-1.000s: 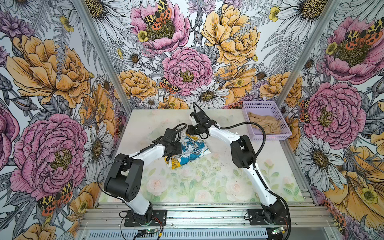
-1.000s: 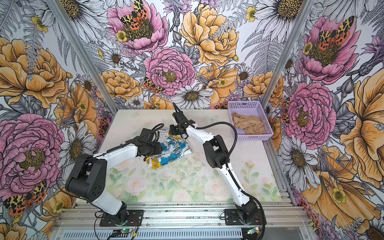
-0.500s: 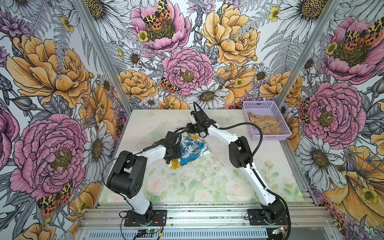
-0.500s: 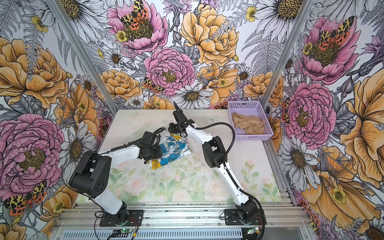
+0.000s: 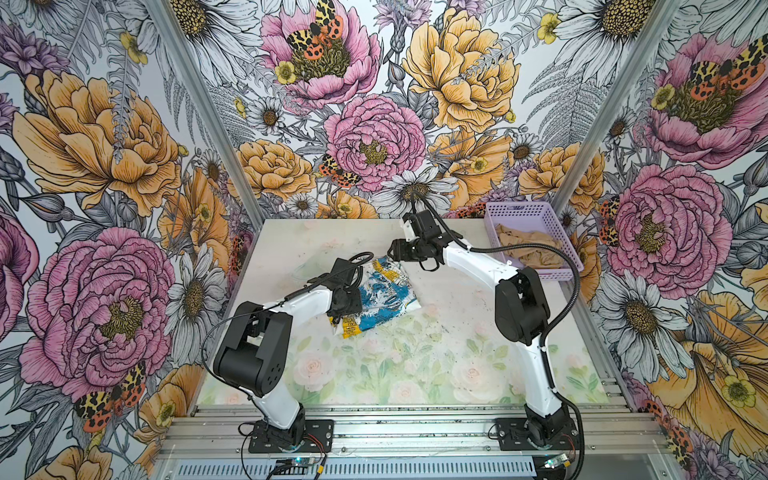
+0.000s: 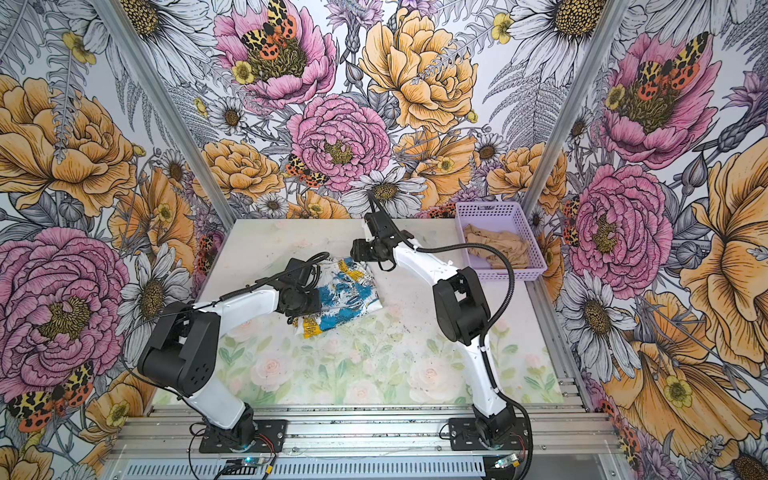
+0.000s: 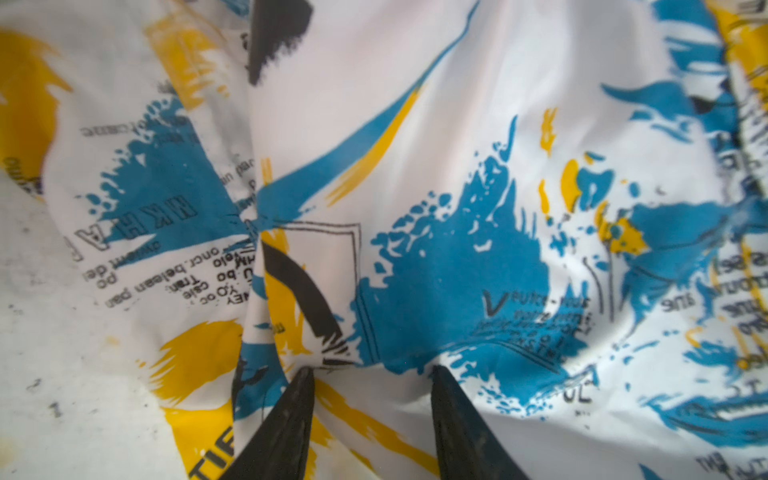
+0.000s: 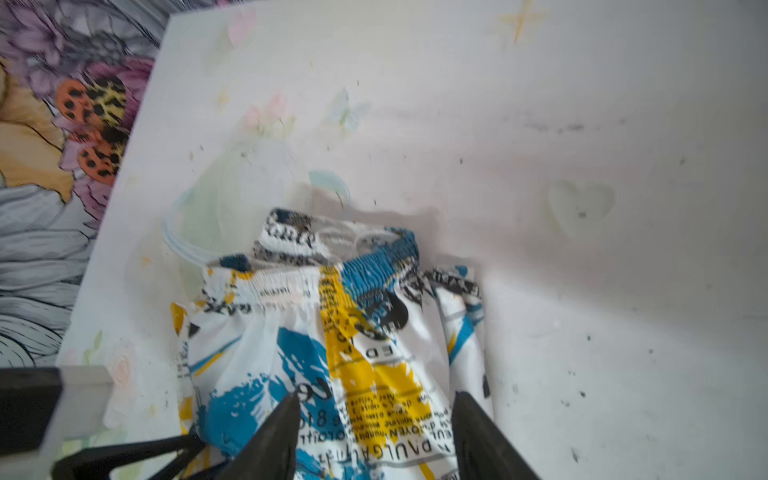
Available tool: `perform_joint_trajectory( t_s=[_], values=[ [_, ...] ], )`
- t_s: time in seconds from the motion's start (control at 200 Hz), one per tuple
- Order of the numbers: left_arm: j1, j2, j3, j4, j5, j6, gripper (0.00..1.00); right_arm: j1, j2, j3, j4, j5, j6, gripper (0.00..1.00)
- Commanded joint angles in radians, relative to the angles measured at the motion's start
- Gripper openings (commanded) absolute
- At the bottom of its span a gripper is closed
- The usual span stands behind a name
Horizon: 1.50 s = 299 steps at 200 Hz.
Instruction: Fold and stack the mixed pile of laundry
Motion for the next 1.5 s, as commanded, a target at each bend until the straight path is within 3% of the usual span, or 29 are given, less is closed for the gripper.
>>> perform_joint_trajectory(
  t_s=[0.0,0.23,0.38,0.515,0.721,0.836,0.896,1.011,1.206,1.351,1.491],
  values=[
    [0.006,0.035,0.034,-0.040,-0.024,0.034,0.47,0.013,-0.024,-0.112,0.024,-0.007,0.000,0.52],
    [0.045,0.084,0.091,-0.136,-0.088,0.061,0.43,0.057,-0.069,-0.251,0.053,-0.091,0.042,0.42],
    [0.085,0.084,0.112,-0.194,-0.154,0.065,0.42,0.108,-0.100,-0.309,0.055,-0.139,0.095,0.41],
    [0.113,0.063,0.107,-0.200,-0.144,0.068,0.43,0.146,-0.124,-0.348,0.060,-0.151,0.123,0.41],
    [0.027,-0.063,0.129,-0.198,-0.179,0.047,0.67,0.104,-0.228,-0.375,0.059,-0.101,0.122,0.51],
    [-0.048,-0.127,0.136,-0.161,-0.218,0.051,0.87,0.068,-0.299,-0.393,0.055,-0.096,0.116,0.57],
    [-0.080,-0.133,0.133,-0.122,-0.200,0.069,0.91,0.048,-0.326,-0.404,0.047,-0.094,0.110,0.59],
    [-0.099,-0.056,0.157,-0.099,-0.127,0.105,0.92,0.017,-0.354,-0.427,0.032,-0.083,0.092,0.60],
    [-0.130,0.123,0.217,-0.094,-0.140,0.136,0.91,-0.012,-0.380,-0.461,0.027,-0.070,0.075,0.61],
    [-0.096,0.247,0.235,-0.124,-0.157,0.085,0.90,-0.015,-0.394,-0.471,0.021,-0.062,0.071,0.62],
    [-0.028,0.267,0.216,-0.154,-0.162,0.075,0.88,-0.020,-0.404,-0.472,0.014,-0.059,0.065,0.62]
  ],
)
